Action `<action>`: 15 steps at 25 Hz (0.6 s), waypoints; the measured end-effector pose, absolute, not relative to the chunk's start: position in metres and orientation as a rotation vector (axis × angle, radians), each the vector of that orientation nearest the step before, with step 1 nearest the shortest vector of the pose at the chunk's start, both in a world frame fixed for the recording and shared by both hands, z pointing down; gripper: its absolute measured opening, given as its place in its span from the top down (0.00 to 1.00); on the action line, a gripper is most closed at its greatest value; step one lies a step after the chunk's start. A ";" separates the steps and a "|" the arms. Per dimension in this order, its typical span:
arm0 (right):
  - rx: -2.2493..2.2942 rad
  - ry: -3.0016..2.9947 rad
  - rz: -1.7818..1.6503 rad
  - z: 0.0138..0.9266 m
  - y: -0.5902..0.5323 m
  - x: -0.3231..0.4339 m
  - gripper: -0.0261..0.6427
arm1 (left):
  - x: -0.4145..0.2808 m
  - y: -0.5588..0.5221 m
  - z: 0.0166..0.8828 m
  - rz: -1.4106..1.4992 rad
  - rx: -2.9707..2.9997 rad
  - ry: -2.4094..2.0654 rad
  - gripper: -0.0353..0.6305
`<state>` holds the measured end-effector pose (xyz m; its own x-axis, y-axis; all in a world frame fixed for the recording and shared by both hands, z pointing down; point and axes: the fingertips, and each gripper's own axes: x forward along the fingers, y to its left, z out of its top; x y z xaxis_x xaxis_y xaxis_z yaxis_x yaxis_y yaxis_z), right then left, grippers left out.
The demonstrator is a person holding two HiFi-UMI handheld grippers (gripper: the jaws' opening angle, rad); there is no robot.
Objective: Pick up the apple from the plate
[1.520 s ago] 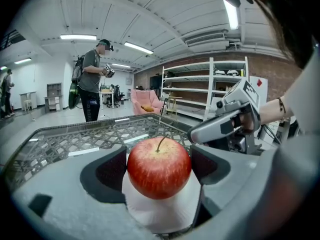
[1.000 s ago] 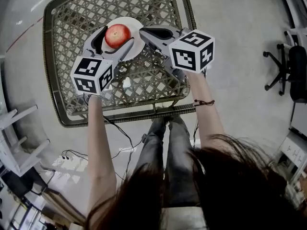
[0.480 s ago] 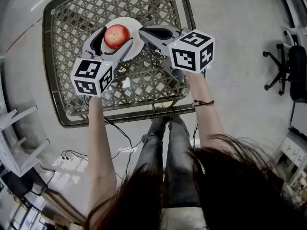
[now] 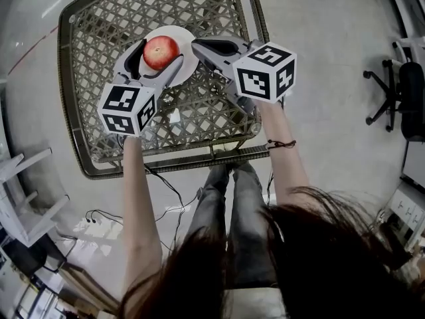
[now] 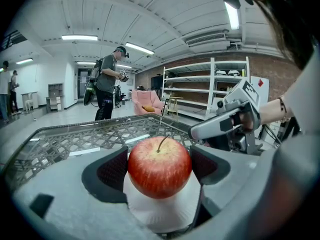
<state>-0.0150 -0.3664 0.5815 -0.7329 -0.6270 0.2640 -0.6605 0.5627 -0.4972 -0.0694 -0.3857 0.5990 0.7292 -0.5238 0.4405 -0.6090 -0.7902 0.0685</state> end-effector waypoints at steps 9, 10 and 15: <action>1.130 -2.726 0.916 0.581 -0.367 -0.014 0.95 | -0.070 -0.384 0.596 0.575 2.719 -0.909 0.36; 1.133 -2.727 0.918 0.580 -0.368 -0.014 0.95 | -0.070 -0.383 0.595 0.571 2.717 -0.911 0.36; 1.145 -2.725 0.917 0.574 -0.367 -0.011 0.95 | -0.072 -0.380 0.587 0.542 2.711 -0.928 0.36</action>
<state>-0.0110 -0.3674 0.5743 -0.7253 -0.6373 0.2604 -0.6651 0.5508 -0.5043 -0.0718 -0.3799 0.5868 0.7317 -0.5429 0.4122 -0.6259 -0.7746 0.0910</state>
